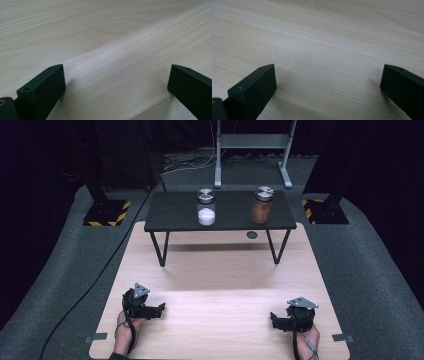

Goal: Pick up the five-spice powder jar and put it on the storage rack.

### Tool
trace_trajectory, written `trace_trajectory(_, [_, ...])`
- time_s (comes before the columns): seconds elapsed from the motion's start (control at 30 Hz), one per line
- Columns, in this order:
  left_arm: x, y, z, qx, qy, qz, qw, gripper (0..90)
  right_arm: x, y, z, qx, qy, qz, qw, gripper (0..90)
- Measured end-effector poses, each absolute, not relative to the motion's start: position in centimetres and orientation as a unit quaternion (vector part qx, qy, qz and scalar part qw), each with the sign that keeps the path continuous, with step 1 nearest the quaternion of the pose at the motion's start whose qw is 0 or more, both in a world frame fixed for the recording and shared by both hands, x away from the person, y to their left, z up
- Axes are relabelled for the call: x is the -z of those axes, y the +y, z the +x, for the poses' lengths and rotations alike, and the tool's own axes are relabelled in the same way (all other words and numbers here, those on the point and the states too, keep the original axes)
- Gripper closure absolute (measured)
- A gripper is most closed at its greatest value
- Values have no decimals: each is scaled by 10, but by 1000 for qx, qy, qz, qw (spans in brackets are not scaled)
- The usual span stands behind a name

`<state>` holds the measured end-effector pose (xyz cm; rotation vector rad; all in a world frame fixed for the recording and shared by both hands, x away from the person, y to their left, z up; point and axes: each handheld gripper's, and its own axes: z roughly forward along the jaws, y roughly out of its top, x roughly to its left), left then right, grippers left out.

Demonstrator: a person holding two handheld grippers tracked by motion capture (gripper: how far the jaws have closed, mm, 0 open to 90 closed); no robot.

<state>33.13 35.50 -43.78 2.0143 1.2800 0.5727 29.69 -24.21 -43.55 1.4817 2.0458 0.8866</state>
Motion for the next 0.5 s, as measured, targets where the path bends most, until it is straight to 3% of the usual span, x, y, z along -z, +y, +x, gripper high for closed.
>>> trace_trajectory(0.5, [438, 355, 331, -221, 489, 774, 336, 13, 435, -241, 297, -321, 744, 538, 231, 0])
